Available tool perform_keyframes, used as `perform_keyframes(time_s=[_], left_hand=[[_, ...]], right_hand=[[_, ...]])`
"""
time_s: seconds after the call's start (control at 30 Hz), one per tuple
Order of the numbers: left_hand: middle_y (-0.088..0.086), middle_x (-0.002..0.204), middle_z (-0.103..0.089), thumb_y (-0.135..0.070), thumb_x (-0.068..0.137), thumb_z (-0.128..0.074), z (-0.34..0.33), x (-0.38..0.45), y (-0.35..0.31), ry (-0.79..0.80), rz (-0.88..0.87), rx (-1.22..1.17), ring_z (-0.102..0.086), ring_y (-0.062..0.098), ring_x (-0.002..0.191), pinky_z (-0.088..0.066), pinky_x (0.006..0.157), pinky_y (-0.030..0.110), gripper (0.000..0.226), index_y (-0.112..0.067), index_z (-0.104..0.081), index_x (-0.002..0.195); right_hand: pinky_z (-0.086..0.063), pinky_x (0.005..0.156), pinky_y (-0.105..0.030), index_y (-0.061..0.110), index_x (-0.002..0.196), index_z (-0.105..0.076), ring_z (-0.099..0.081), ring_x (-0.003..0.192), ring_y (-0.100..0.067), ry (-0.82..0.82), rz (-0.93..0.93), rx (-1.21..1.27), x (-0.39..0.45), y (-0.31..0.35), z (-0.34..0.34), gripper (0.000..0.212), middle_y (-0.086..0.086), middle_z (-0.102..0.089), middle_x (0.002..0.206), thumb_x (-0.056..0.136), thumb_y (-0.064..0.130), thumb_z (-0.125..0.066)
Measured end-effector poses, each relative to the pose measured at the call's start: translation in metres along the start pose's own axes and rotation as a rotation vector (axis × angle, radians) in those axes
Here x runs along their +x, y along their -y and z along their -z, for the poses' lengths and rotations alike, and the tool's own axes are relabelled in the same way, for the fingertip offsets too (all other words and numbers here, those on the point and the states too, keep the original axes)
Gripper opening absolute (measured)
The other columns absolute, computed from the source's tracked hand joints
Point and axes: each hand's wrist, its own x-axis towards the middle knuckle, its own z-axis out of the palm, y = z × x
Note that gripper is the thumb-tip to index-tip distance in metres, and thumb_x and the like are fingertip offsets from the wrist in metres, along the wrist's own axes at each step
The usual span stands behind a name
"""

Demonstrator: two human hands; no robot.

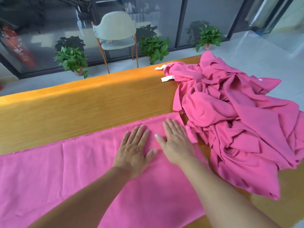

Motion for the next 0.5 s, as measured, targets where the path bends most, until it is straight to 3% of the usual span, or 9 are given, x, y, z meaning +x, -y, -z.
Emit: perform_keyframes(time_s=[0.13, 0.23, 0.37, 0.43, 0.5], left_hand=[[-0.006, 0.162, 0.017, -0.066, 0.092, 0.002, 0.013, 0.0, 0.007, -0.031, -0.017, -0.216, 0.026, 0.007, 0.145, 0.016, 0.119, 0.033, 0.074, -0.028, 0.003, 0.155], [-0.007, 0.162, 0.007, -0.063, 0.092, 0.001, 0.017, -0.018, 0.04, -0.158, 0.073, -0.27, 0.016, 0.008, 0.148, 0.009, 0.121, 0.033, 0.073, -0.026, -0.008, 0.155], [-0.002, 0.164, 0.0, -0.065, 0.091, 0.002, 0.005, -0.052, 0.084, -0.118, 0.147, -0.147, 0.008, 0.012, 0.15, 0.007, 0.122, 0.034, 0.079, -0.023, -0.013, 0.156], [-0.001, 0.164, -0.003, -0.065, 0.092, -0.001, 0.005, -0.061, 0.094, -0.138, 0.152, -0.176, 0.006, 0.012, 0.15, 0.006, 0.122, 0.034, 0.078, -0.022, -0.015, 0.156], [0.0, 0.163, -0.005, -0.063, 0.094, -0.004, 0.011, -0.071, 0.1, -0.205, 0.193, -0.225, 0.003, 0.014, 0.15, 0.001, 0.123, 0.038, 0.076, -0.02, -0.018, 0.155]], right_hand=[[0.006, 0.124, -0.035, 0.018, 0.159, 0.0, 0.009, 0.152, -0.014, -0.046, -0.159, -0.076, 0.017, -0.012, 0.01, 0.072, 0.001, 0.007, 0.166, 0.101, 0.058, -0.013], [0.008, 0.123, -0.034, 0.019, 0.158, -0.002, 0.011, 0.152, -0.012, -0.108, -0.018, -0.029, 0.014, 0.028, 0.011, 0.065, 0.003, 0.007, 0.166, 0.104, 0.051, -0.017], [0.012, 0.122, -0.031, 0.021, 0.159, -0.002, 0.013, 0.151, -0.01, 0.005, 0.226, -0.022, -0.004, 0.089, -0.017, 0.074, 0.004, 0.008, 0.166, 0.095, 0.059, 0.0], [0.012, 0.121, -0.031, 0.022, 0.159, -0.003, 0.011, 0.151, -0.011, 0.018, 0.202, -0.088, -0.003, 0.089, -0.026, 0.082, 0.005, 0.007, 0.166, 0.089, 0.065, 0.004], [0.01, 0.122, -0.033, 0.02, 0.159, -0.003, 0.009, 0.152, -0.013, -0.001, 0.081, -0.123, 0.001, 0.078, -0.022, 0.077, 0.003, 0.006, 0.166, 0.096, 0.065, -0.008]])
